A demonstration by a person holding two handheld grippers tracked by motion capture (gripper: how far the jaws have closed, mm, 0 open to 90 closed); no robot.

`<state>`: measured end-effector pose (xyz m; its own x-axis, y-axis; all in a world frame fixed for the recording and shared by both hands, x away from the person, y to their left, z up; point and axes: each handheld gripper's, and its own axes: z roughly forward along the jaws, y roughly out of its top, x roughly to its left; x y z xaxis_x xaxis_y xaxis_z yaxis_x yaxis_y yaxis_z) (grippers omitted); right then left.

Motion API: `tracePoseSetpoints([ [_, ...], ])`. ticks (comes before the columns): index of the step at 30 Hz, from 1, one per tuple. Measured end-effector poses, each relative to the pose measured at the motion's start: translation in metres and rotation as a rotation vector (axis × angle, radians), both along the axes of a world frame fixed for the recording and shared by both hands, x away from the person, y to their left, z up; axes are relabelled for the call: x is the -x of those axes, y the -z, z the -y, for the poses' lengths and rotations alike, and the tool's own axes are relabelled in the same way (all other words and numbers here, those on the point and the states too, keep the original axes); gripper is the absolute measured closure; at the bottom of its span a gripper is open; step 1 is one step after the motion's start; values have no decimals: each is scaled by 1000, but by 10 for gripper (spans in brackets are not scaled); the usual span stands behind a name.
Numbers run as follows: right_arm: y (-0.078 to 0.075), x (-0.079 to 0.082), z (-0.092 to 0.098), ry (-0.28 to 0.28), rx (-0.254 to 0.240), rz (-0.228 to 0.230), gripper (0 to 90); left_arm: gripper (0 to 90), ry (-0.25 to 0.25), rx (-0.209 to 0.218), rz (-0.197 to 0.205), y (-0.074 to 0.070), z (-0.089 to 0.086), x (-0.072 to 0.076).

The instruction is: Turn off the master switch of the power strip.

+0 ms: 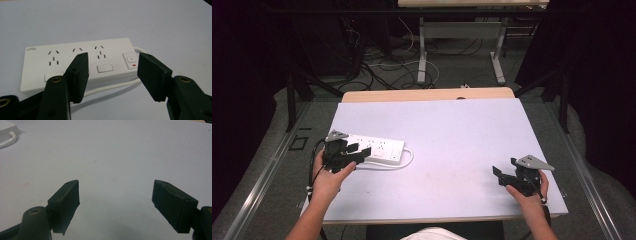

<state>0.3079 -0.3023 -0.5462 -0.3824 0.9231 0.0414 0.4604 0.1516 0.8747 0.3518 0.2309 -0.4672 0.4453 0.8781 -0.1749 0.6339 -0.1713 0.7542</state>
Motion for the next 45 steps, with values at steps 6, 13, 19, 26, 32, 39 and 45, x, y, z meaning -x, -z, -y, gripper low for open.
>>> tracePoseSetpoints([
  [6, 0, 0, 0, -3, -1, -2, 215, 488, 26, -14, -16, -2, 10, -3],
  [13, 1, 0, -1, 1, 0, 3, 215, 542, 57, -38, -28, -4, 20, -8],
  [19, 1, 0, 0, -3, 4, 6, 215, 613, 73, -37, -57, -4, 30, -12],
  [26, 1, -1, -1, -9, 3, 2, 214, 691, 86, -29, -99, -4, 43, -18],
  [32, 1, 0, 0, -3, 7, -10, 214, 740, 85, -29, -132, -2, 51, -22],
  [39, 1, -1, 0, -15, 1, -6, 214, 789, 61, -8, -186, 1, 58, -27],
  [45, 2, -1, 0, -9, 2, -1, 214, 849, 47, -22, -199, 5, 66, -33],
])
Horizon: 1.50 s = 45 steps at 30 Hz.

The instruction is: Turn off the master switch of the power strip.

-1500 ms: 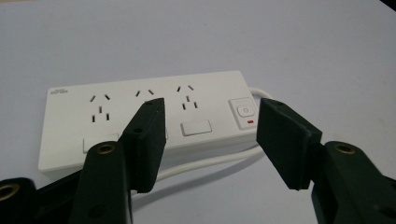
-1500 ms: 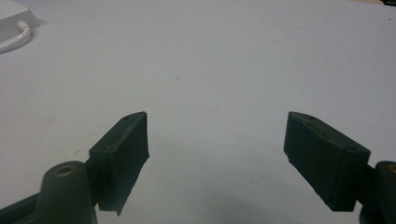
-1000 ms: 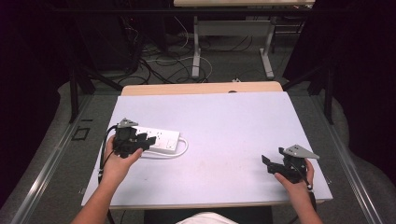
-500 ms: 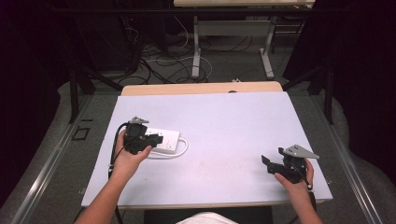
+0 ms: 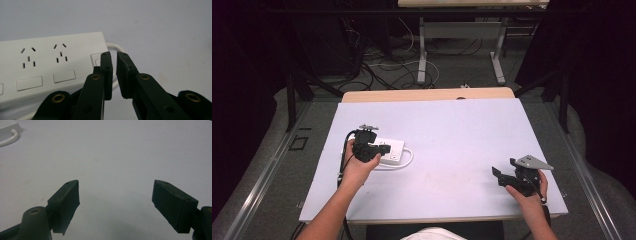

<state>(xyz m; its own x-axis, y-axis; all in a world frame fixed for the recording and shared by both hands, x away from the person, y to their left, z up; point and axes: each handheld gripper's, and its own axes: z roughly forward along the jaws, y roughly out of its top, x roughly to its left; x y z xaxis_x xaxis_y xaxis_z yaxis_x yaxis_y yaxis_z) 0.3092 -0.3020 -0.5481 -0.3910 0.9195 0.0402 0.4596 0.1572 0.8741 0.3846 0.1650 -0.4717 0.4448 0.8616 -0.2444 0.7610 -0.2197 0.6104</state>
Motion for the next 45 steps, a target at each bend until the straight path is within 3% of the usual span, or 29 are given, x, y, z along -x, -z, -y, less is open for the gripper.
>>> tracePoseSetpoints([
  [5, 0, 0, 0, -6, -5, -11, 215, 899, 2, -14, -15, 4, 6, -6],
  [14, 0, 0, 1, -5, -6, -17, 214, 900, -34, -43, -38, 11, 16, -14],
  [26, 1, 0, 1, -7, -7, -19, 214, 900, -44, -90, -78, 23, 24, -26],
  [45, 2, -1, 1, -8, -7, -22, 214, 900, -60, -113, -121, 40, 32, -35],
])
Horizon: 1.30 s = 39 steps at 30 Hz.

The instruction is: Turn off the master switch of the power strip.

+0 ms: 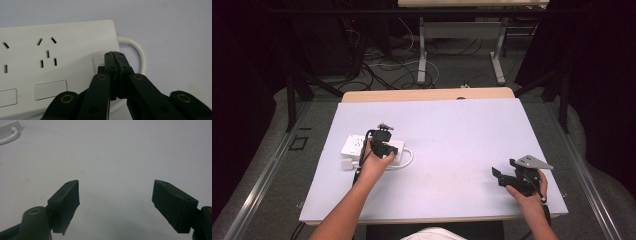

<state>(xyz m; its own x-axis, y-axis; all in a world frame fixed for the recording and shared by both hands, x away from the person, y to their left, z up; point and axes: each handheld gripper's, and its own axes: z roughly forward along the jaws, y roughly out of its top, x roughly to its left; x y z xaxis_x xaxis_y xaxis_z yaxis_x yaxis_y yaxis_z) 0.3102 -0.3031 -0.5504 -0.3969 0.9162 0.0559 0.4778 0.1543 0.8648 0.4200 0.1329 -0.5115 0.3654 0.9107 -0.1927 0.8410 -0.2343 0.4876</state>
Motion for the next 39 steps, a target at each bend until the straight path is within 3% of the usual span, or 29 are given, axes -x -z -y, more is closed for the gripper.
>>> tracePoseSetpoints([
  [16, 1, 0, 0, -3, 1, -2, 214, 900, -9, -4, 14, 5, 2, 3],
  [21, 0, 0, 1, -12, 3, -4, 214, 900, 14, -66, 39, 5, 7, 6],
  [25, 0, 0, 0, -12, 2, -4, 214, 900, 7, -55, 29, 5, 5, 5],
  [33, 0, 0, 0, -16, -4, -8, 214, 900, -22, 20, -16, 5, -1, 1],
  [39, 0, -1, 2, -9, 1, -6, 215, 900, -18, 14, 4, 5, 0, 2],
])
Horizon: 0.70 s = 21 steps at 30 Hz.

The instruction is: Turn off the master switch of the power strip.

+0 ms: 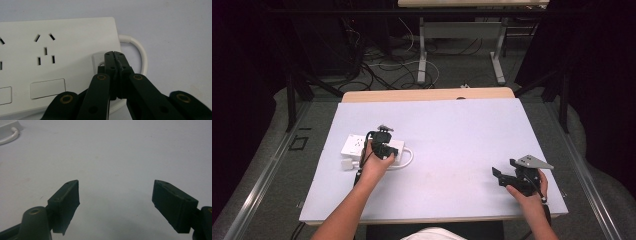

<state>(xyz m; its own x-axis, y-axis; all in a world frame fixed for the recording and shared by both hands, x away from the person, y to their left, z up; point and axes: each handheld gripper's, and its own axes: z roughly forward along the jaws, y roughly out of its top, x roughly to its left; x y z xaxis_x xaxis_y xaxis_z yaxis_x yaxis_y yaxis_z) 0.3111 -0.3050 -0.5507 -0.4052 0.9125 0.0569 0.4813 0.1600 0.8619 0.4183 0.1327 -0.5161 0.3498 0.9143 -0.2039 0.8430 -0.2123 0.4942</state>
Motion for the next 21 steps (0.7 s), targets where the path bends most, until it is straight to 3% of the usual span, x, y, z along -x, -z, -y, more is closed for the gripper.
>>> tracePoseSetpoints([
  [16, 0, 0, -1, 3, -5, 1, 214, 900, -5, 7, 3, -1, 0, -1],
  [17, 1, -1, -1, 7, -5, 24, 214, 900, -5, 6, 3, -1, 0, -1],
  [21, 0, 0, -1, -1, 1, 7, 214, 900, -2, 7, 4, -1, -1, -1],
])
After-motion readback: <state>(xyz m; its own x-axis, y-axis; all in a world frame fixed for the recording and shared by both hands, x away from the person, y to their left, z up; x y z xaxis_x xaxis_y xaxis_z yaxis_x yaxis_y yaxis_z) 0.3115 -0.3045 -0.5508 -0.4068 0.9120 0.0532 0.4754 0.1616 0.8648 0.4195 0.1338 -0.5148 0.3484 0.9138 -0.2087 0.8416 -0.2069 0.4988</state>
